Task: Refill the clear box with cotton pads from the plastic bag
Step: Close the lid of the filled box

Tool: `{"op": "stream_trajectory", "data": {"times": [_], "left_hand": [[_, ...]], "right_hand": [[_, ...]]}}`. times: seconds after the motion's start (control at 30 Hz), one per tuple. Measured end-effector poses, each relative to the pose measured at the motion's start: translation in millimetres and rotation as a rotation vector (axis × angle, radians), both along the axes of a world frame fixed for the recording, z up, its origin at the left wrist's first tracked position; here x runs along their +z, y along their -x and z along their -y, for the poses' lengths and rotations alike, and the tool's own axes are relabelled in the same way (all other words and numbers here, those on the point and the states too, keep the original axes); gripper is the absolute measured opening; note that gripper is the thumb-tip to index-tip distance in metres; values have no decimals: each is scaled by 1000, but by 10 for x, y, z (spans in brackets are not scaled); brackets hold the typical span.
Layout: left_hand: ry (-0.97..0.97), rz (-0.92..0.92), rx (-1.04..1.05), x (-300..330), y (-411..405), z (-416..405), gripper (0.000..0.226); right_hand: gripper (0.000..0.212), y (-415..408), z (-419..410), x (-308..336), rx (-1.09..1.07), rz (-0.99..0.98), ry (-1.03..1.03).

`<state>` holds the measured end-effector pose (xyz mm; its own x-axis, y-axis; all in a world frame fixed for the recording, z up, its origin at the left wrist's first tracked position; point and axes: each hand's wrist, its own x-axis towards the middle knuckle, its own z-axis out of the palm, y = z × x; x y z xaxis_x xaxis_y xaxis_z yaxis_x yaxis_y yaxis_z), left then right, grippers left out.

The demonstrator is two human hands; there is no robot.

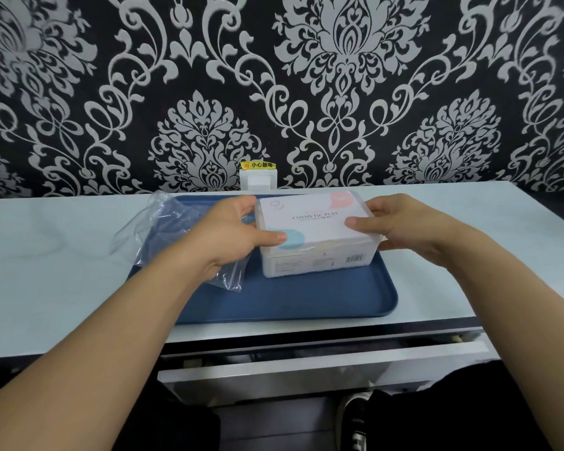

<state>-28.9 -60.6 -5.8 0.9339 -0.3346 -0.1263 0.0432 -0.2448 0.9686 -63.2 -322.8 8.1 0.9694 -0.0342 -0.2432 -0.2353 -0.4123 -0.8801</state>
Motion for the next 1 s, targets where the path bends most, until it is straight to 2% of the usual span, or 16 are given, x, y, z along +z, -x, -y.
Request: {"op": "stream_trajectory", "data": {"times": [0.23,0.43,0.53,0.63,0.73,0.87,0.93,1.0], "left_hand": [[46,-4,77,8,39,72,42],[12,-12,84,-39,24,101,28],[3,-19,114,-38,33,131,35],[-19,-3,158,-71,44,158,40],[-84,75,209,-91,55,191,56],[-40,123,209,-88,77,215,50],[-71,158,203,-95,73,234,48],[-137,200,211,-134,33,271,47]], "right_hand": [[33,-36,-16,-48,-78,-7,-23],[29,-19,-31,-64,-63,-35,-41],[29,-30,-22,-94,-66,-36,-43],[33,-67,-36,-148,-83,-16,44],[37,-94,-59,-185,-100,16,119],[42,-78,-121,-190,-100,68,210],[60,-46,-159,-178,-49,104,281],[89,-43,-188,-186,15,138,327]]}}
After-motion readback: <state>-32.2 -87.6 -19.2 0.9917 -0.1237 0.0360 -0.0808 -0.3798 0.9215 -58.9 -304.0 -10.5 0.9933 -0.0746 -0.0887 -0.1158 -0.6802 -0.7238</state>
